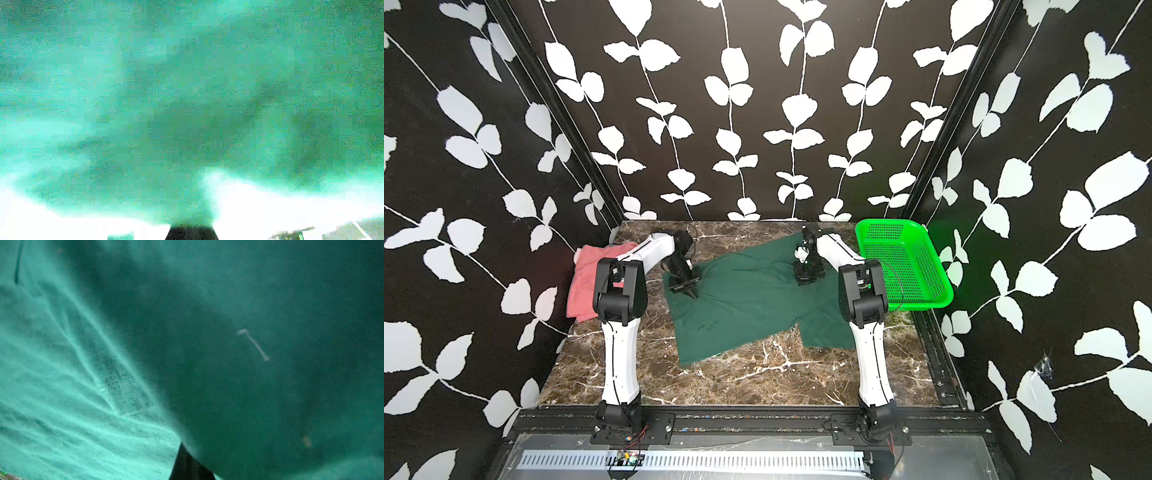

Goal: Fold and stack t-shirts
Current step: Move the T-shirt to the center of the board.

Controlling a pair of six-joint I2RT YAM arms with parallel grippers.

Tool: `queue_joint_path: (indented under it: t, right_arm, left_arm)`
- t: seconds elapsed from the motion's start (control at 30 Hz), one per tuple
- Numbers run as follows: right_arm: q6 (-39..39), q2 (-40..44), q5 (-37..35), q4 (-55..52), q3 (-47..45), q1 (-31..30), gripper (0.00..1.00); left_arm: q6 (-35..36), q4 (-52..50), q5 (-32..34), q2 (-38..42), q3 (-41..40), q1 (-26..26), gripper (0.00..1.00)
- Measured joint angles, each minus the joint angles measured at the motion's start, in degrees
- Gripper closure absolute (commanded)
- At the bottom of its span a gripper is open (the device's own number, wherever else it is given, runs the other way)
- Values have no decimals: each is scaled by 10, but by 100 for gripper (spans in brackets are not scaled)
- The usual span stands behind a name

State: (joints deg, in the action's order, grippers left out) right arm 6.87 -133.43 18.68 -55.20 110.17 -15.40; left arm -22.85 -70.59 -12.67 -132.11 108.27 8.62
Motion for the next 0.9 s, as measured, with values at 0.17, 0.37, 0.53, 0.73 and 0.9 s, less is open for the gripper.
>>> queue_joint_path:
  t: [0.17,0.37,0.53,0.73,0.9]
  right_arm:
    - [16,1,19,-2,3,0,100]
    - [25,32,37,-43,38,-2,100]
    - [6,111,30,-81,29,-2,100]
    - [-22,185,-1,-106,-70,-4,100]
    - [-23,168,-17,-104,-145,-5,100]
  left_arm:
    - [10,-17,41,-9,37,-34,92]
    - [20,-22,61,-11,37,-59,93]
    - [25,-12,18,-1,1,-52,96]
    - [22,-7,-36,90,-83,-17,96]
    - [21,-11,-56,156,-128,17,95]
